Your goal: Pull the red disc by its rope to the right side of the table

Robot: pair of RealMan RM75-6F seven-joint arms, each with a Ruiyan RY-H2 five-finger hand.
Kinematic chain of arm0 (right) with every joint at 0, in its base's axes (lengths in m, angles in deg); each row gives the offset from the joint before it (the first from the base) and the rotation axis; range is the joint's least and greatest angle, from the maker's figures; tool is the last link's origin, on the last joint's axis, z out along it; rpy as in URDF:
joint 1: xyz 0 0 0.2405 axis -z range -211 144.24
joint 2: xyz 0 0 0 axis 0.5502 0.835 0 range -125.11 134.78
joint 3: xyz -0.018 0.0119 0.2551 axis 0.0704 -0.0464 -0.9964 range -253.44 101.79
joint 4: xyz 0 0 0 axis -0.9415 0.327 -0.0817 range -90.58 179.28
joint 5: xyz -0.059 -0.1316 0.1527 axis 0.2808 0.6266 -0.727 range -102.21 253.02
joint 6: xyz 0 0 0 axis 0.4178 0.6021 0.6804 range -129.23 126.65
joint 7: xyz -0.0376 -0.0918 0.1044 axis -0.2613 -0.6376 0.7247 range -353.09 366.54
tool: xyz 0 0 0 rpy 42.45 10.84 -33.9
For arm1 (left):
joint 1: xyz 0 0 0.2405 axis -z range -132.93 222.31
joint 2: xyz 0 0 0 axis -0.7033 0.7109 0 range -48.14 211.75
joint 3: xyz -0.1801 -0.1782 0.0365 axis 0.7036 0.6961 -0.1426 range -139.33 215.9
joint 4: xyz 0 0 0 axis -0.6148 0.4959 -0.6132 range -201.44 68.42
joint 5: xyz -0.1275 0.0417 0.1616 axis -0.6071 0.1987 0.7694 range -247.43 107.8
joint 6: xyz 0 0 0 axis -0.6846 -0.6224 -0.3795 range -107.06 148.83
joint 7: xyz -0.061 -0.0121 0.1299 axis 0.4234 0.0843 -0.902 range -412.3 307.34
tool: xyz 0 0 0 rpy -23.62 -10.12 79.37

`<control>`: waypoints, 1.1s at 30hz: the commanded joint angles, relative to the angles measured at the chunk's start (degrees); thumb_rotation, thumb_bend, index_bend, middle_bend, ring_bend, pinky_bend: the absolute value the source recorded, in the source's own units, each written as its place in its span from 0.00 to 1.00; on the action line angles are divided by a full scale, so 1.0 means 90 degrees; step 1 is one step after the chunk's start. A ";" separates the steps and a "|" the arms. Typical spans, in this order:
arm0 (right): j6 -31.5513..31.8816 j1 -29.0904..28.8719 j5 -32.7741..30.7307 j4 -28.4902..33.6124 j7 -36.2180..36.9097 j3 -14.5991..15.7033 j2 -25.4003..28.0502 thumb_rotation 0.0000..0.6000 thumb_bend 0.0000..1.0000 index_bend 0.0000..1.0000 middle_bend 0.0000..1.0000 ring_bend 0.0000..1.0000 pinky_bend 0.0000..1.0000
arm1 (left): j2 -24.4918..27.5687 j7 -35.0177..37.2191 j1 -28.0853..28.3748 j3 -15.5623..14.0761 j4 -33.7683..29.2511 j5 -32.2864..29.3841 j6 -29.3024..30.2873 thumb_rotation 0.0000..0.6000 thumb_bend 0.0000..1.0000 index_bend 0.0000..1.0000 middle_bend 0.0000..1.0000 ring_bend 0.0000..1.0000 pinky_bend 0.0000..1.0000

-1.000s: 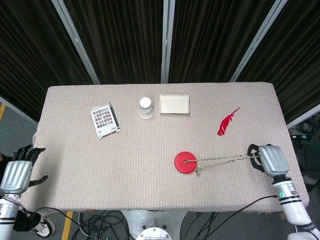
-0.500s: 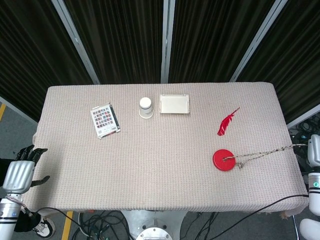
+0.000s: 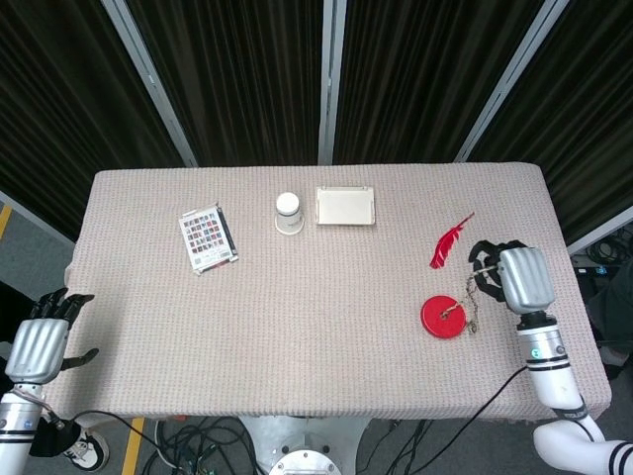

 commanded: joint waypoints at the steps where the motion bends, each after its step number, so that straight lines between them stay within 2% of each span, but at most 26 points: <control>1: -0.0291 -0.0239 0.0025 0.0218 -0.0457 0.0026 -0.0335 1.00 0.56 1.00 0.96 0.65 0.52 | -0.0036 0.0025 -0.0002 -0.0043 0.0049 0.0013 -0.0046 1.00 0.00 0.20 0.22 0.10 0.15; 6: -0.0310 -0.0103 -0.0178 0.0108 -0.0656 0.0139 -0.0557 1.00 0.55 1.00 0.96 0.65 0.52 | -0.0081 0.0102 -0.0005 -0.0048 0.0143 0.0018 -0.0052 1.00 0.00 0.20 0.22 0.10 0.15; 8: -0.0690 -0.0095 -0.0323 0.0204 -0.0660 0.0304 -0.0402 1.00 0.45 0.95 0.92 0.58 0.44 | -0.0087 0.0121 -0.0004 -0.0051 0.0174 0.0007 -0.0068 1.00 0.00 0.20 0.22 0.10 0.15; 9: -0.1292 -0.0172 -0.0512 0.0410 -0.0764 0.0510 -0.0089 1.00 0.28 0.75 0.74 0.41 0.29 | -0.0099 0.0133 -0.0006 -0.0053 0.0187 0.0005 -0.0072 1.00 0.00 0.20 0.22 0.10 0.15; 10: -0.1835 -0.0275 -0.0755 0.0625 -0.0927 0.0647 0.0211 1.00 0.18 0.56 0.57 0.28 0.19 | -0.0107 0.0138 -0.0006 -0.0055 0.0193 0.0008 -0.0072 1.00 0.00 0.20 0.22 0.10 0.15; 12: -0.2543 -0.0495 -0.1316 0.1026 -0.1254 0.0692 0.0656 1.00 0.00 0.07 0.09 0.02 0.01 | -0.0125 0.0133 -0.0007 -0.0065 0.0203 0.0019 -0.0074 1.00 0.00 0.20 0.22 0.10 0.15; 13: -0.2499 -0.0501 -0.1361 0.1078 -0.1246 0.0638 0.0649 1.00 0.00 0.00 0.01 0.00 0.00 | -0.0128 0.0128 -0.0005 -0.0065 0.0203 0.0022 -0.0073 1.00 0.00 0.20 0.22 0.10 0.15; 18: -0.1821 -0.0274 -0.0802 0.0939 -0.0878 0.0572 0.0391 1.00 0.00 0.00 0.00 0.00 0.00 | -0.0115 0.0137 -0.0011 -0.0041 0.0207 0.0007 -0.0046 1.00 0.00 0.20 0.22 0.10 0.15; 25: -0.0843 0.0290 -0.0023 0.1101 -0.0307 0.0730 0.0811 1.00 0.00 0.00 0.00 0.00 0.00 | -0.0057 0.0154 -0.0027 -0.0015 0.0150 0.0013 0.0020 1.00 0.00 0.20 0.22 0.10 0.15; 30: 0.0326 0.0958 0.0785 0.0859 -0.0014 0.1012 0.0994 1.00 0.00 0.00 0.00 0.00 0.00 | -0.0019 0.0132 -0.0025 0.0008 0.0076 0.0020 0.0053 1.00 0.00 0.20 0.22 0.10 0.15; 33: 0.0806 0.1350 0.0940 0.0551 -0.0080 0.1187 0.0938 1.00 0.00 0.00 0.00 0.00 0.00 | 0.0010 0.0114 -0.0011 0.0017 0.0033 0.0039 0.0060 1.00 0.00 0.20 0.22 0.10 0.15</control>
